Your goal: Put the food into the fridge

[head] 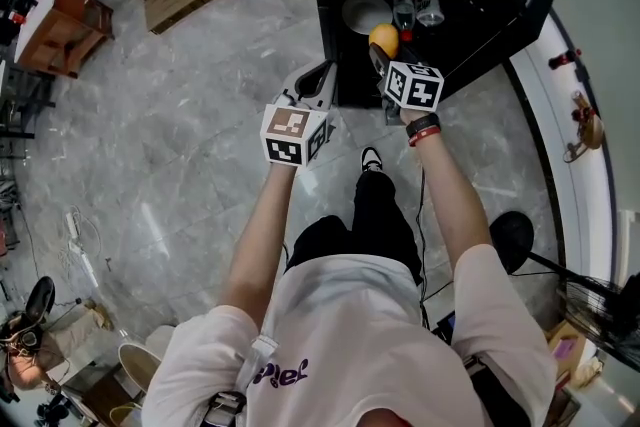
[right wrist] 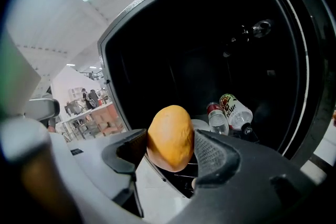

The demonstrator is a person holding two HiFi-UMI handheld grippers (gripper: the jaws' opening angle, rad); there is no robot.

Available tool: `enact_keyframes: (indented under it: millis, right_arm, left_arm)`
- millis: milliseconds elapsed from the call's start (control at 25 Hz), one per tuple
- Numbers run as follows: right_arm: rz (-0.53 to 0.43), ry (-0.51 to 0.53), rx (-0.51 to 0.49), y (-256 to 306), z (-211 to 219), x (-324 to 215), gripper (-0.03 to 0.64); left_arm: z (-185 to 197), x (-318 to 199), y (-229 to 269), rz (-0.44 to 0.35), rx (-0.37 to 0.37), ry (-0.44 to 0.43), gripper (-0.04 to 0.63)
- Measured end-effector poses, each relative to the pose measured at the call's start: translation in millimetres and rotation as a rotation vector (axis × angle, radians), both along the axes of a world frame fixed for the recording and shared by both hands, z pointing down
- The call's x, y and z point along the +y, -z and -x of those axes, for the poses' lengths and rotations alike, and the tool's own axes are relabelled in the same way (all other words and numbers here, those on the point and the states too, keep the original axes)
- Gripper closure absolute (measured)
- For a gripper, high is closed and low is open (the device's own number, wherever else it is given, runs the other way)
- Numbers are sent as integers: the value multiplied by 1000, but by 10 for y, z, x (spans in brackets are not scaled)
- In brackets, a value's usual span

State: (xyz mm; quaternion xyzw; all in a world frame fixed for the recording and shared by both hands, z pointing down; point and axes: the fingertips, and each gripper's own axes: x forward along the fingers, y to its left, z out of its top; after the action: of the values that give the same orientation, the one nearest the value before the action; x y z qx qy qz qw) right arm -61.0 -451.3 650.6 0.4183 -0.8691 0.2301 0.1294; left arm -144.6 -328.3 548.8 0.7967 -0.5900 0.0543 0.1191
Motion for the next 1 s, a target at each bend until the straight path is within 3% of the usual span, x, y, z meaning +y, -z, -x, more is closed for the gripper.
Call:
enact_keyframes:
  millis: [1000]
  right_arm:
    - [23, 35, 69, -714, 532, -1040, 321]
  left_arm:
    - [215, -548, -386, 5, -8, 36, 577]
